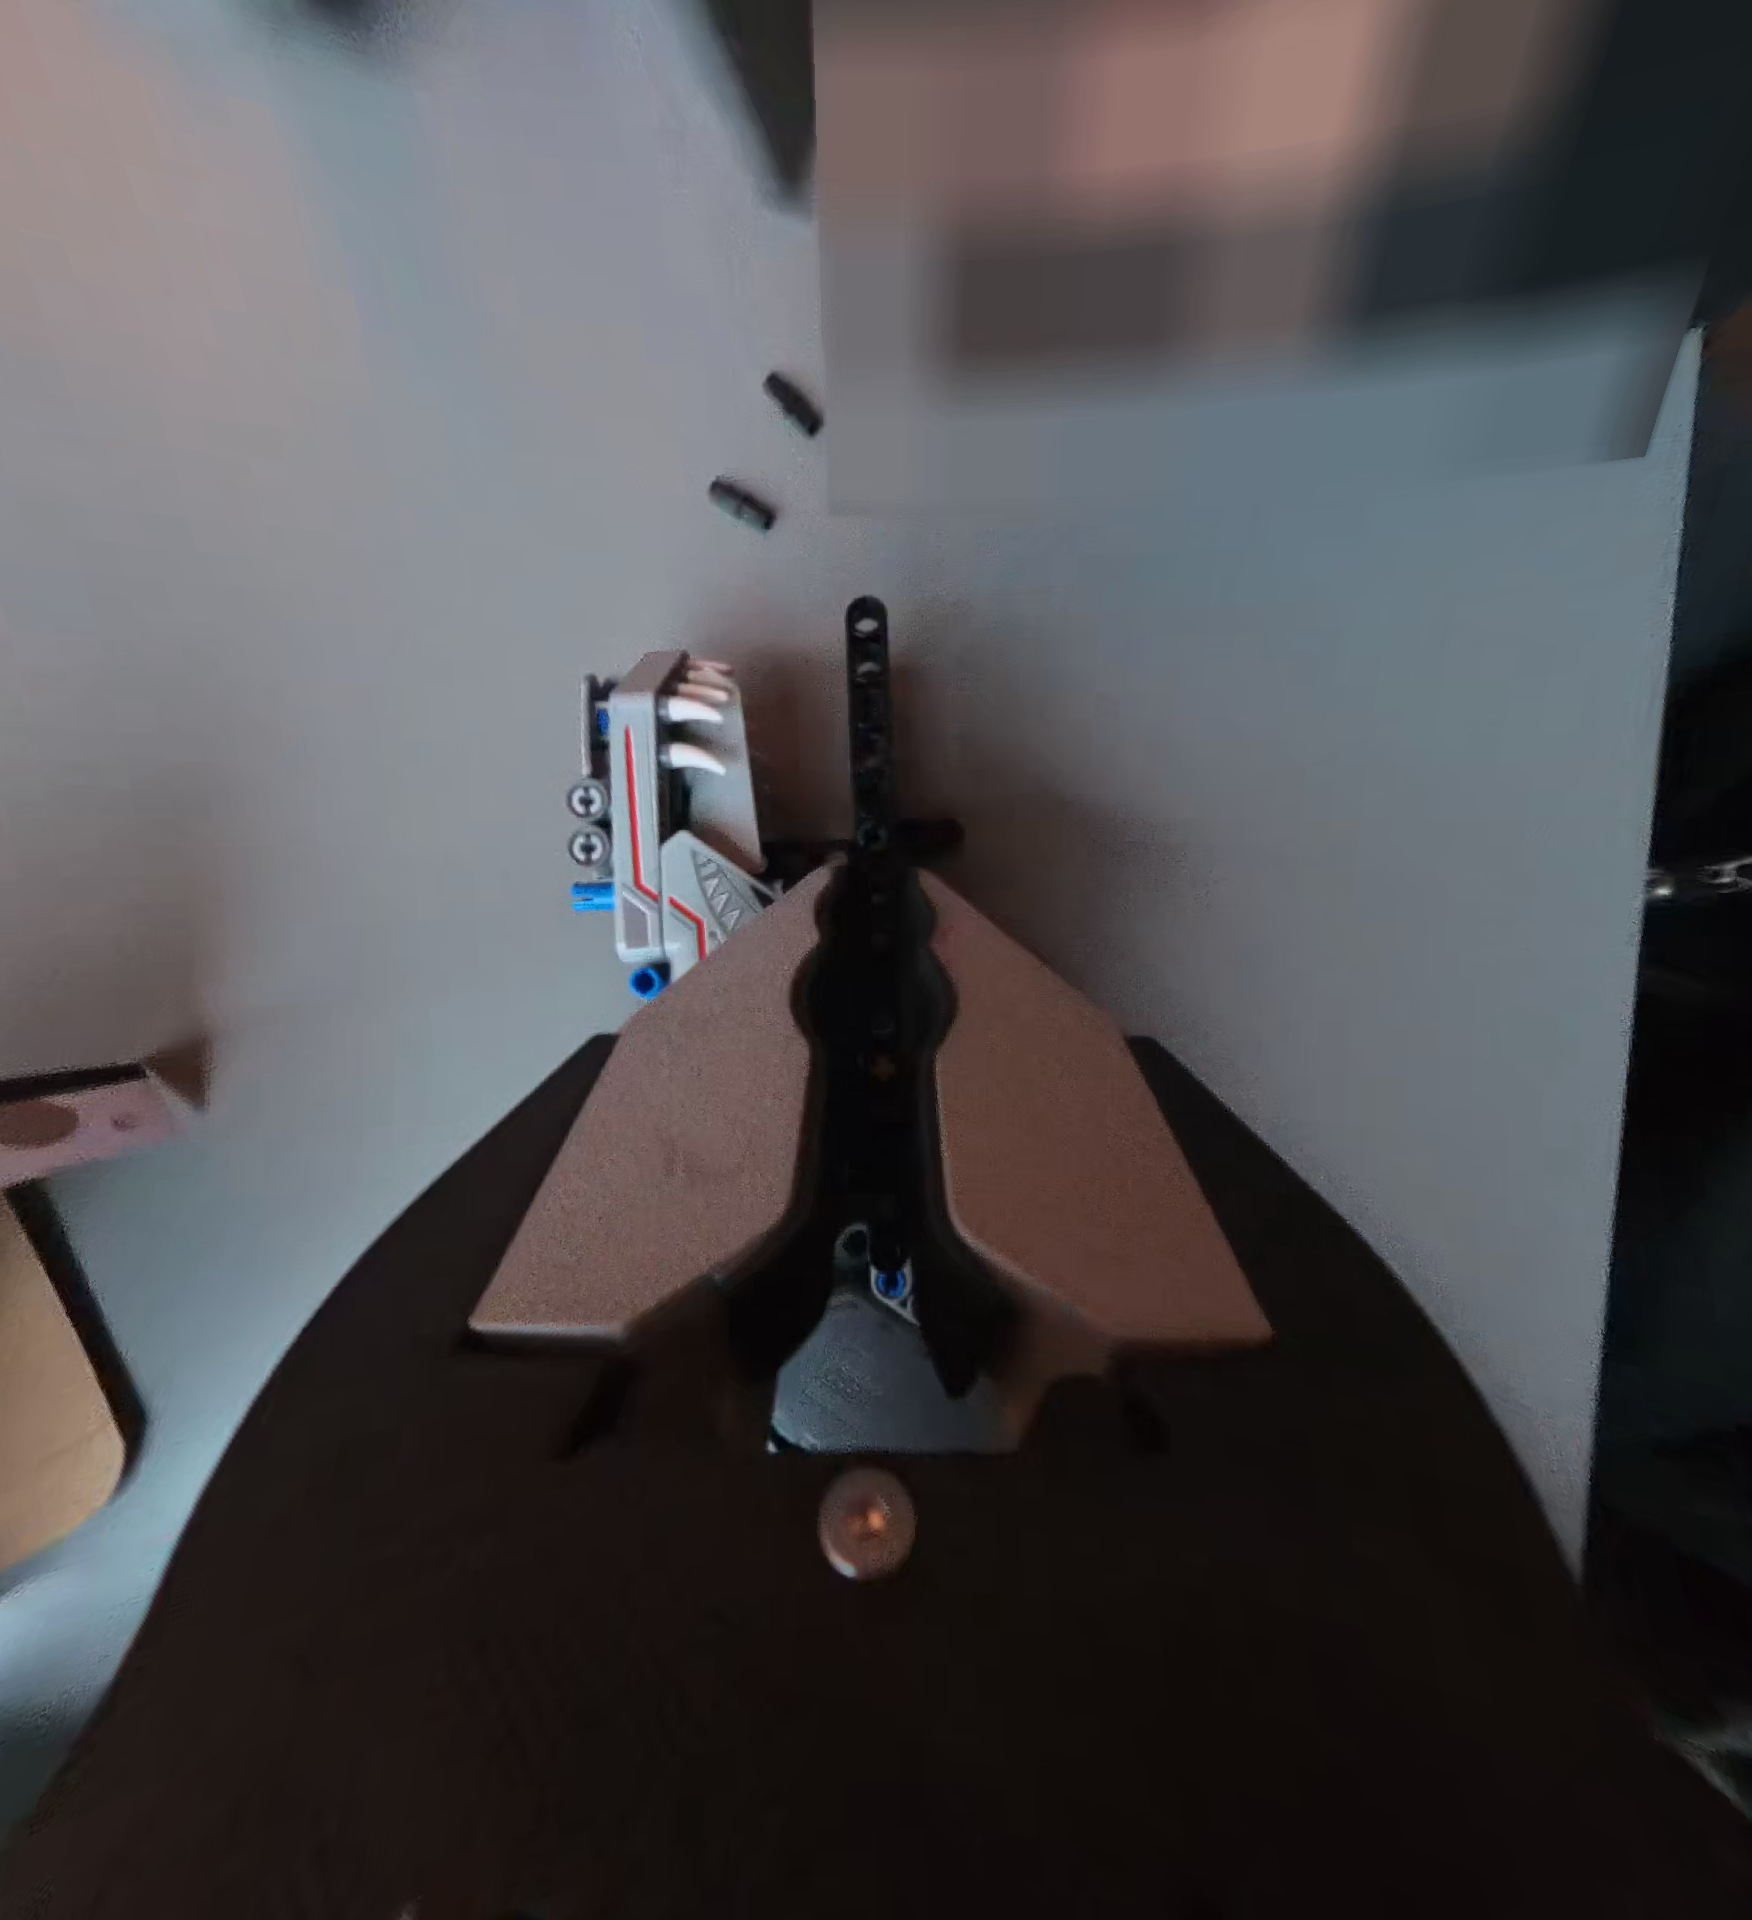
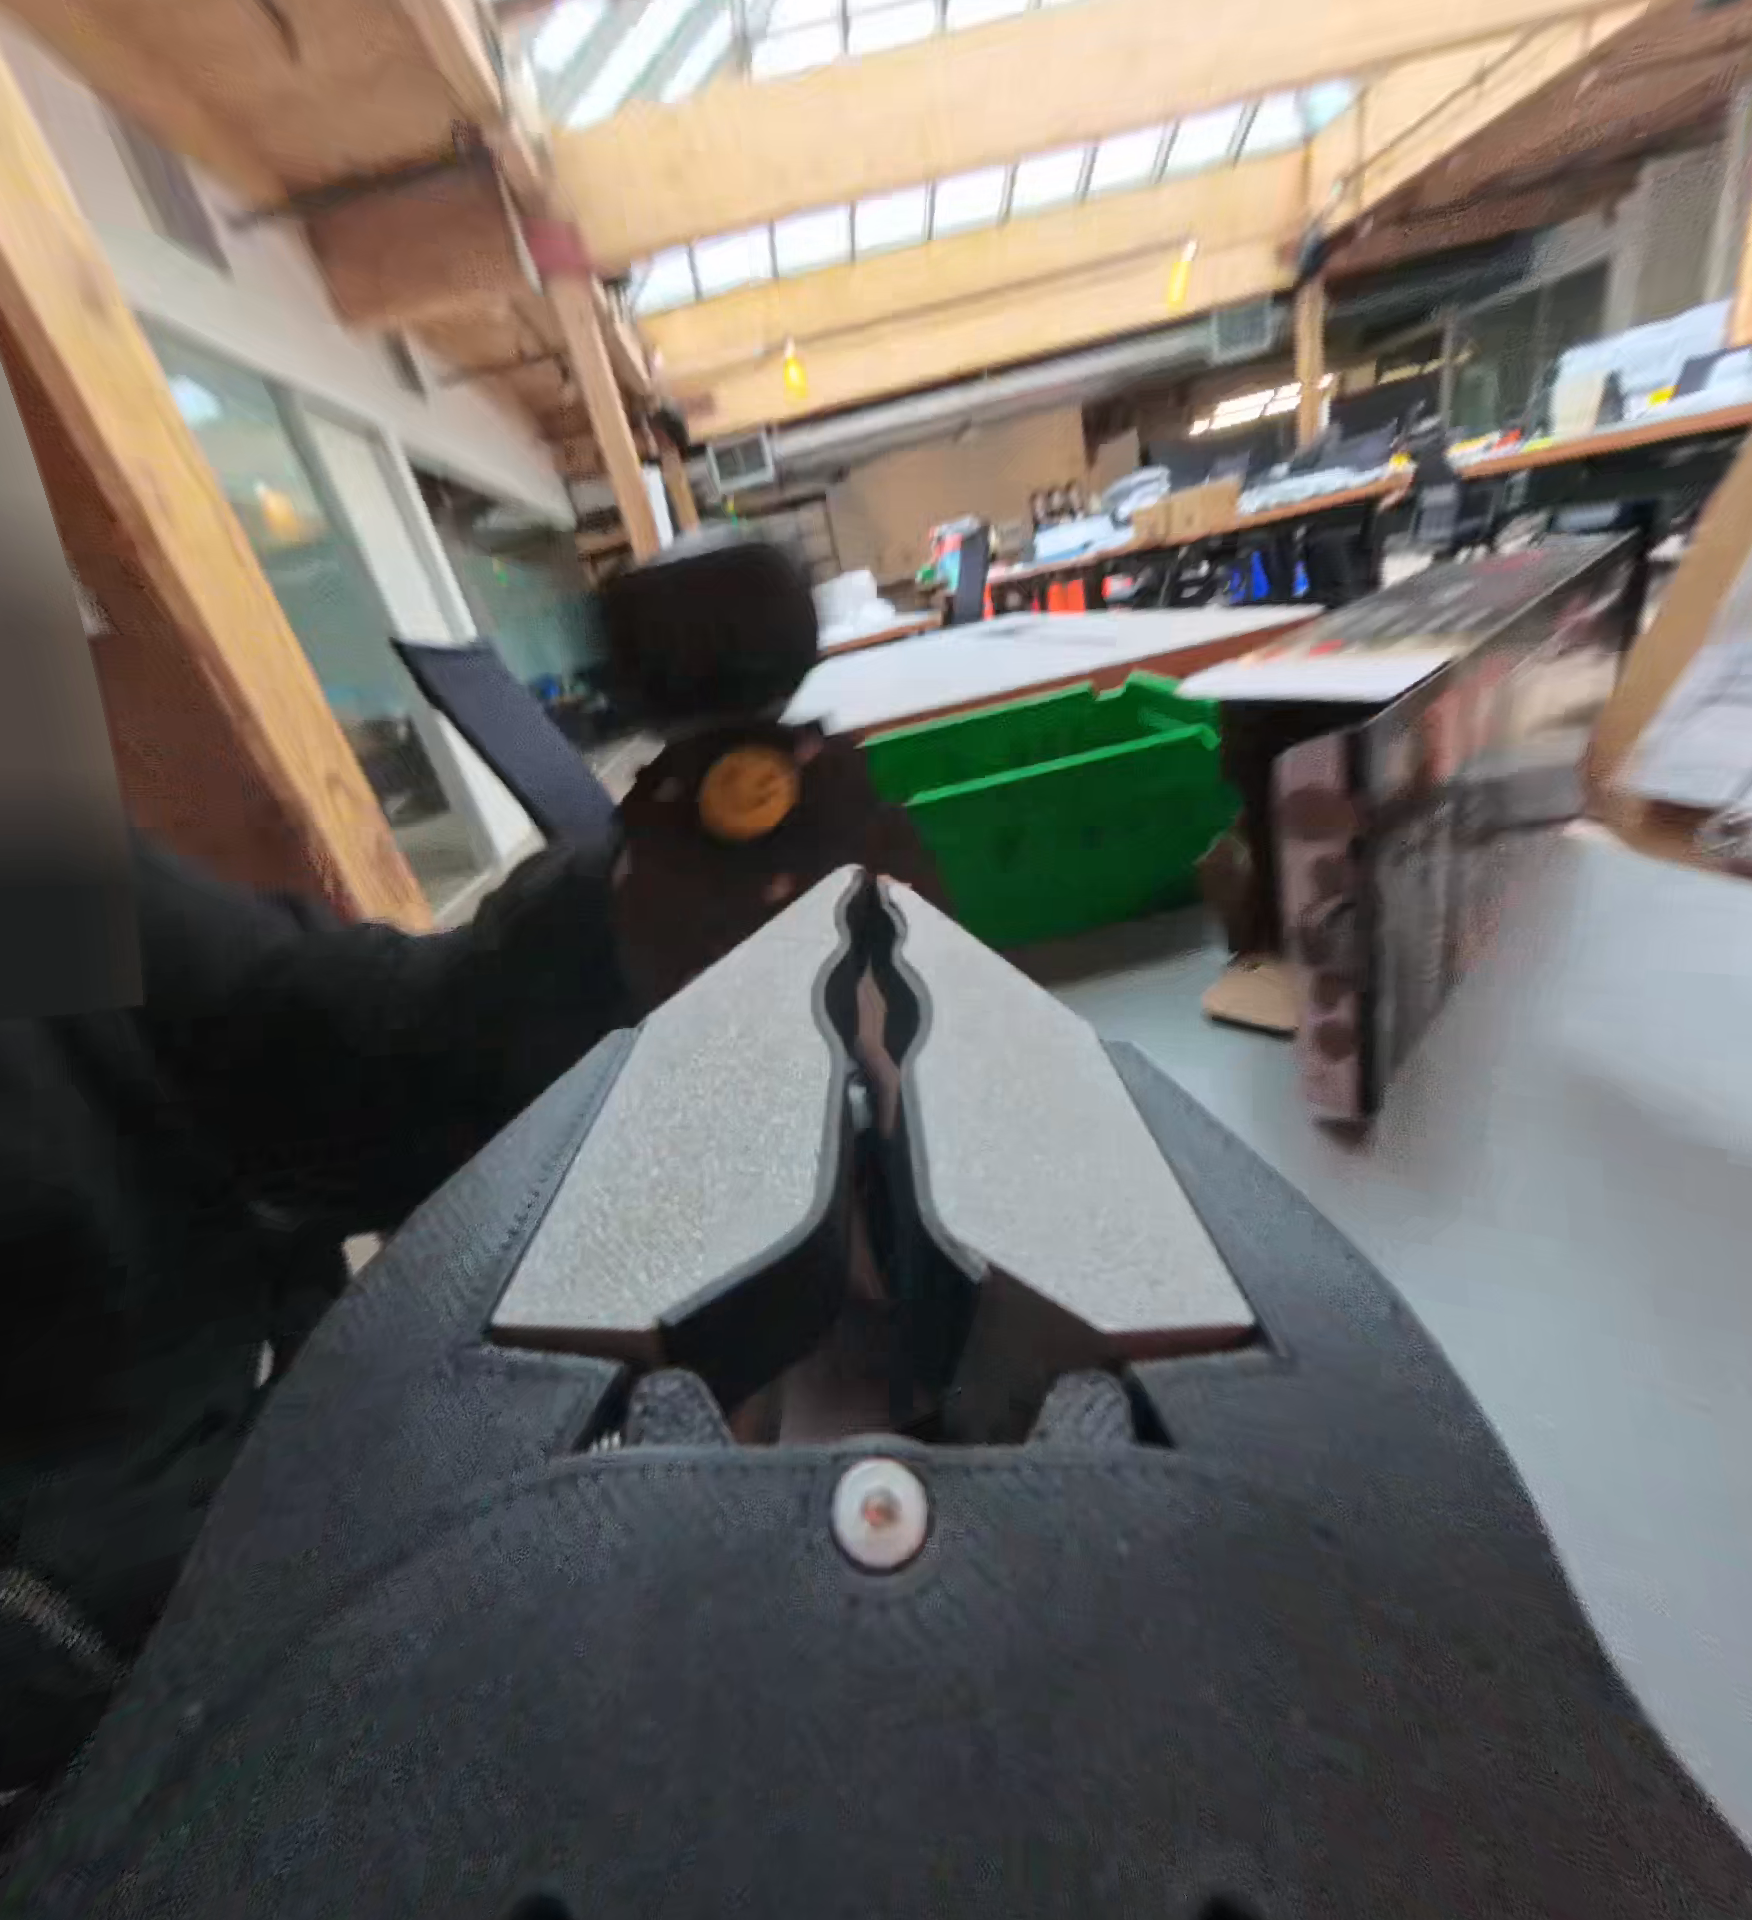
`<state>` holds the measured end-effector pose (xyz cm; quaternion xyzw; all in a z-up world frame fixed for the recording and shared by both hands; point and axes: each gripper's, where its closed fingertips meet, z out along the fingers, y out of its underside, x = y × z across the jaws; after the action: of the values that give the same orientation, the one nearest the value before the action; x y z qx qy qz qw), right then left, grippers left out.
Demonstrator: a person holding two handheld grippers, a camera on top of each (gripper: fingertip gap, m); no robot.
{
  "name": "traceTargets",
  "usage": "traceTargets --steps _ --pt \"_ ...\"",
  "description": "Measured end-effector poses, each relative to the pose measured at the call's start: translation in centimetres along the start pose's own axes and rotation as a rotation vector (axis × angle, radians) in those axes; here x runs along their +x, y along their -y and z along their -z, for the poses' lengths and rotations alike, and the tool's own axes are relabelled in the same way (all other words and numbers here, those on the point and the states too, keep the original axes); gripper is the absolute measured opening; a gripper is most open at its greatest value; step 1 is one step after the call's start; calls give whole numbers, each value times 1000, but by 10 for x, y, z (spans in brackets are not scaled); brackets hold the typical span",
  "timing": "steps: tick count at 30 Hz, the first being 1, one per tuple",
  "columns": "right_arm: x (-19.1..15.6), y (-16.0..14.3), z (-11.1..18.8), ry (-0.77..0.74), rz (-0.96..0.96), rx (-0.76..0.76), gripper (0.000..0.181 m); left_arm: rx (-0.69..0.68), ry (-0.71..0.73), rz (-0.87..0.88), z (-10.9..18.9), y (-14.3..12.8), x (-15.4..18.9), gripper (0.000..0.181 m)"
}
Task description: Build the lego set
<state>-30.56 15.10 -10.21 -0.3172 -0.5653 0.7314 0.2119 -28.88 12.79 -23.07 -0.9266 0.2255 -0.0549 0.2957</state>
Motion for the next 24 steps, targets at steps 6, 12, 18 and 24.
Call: traceTargets --steps 6,12,18,24 --pt "33 -21 30 -216 134 -165 0 105 -75 57 0 16 3 7" --pt "29 -26 32 -148 35 -161 0 241 -224 159 18 21 -4 6" --pt "22 -35 25 -78 -45 -197 24 498 -453 317 57 33 -12 6" --pt "8 -41 17 -9 -34 -223 25 549 -494 369 62 33 -18 6"
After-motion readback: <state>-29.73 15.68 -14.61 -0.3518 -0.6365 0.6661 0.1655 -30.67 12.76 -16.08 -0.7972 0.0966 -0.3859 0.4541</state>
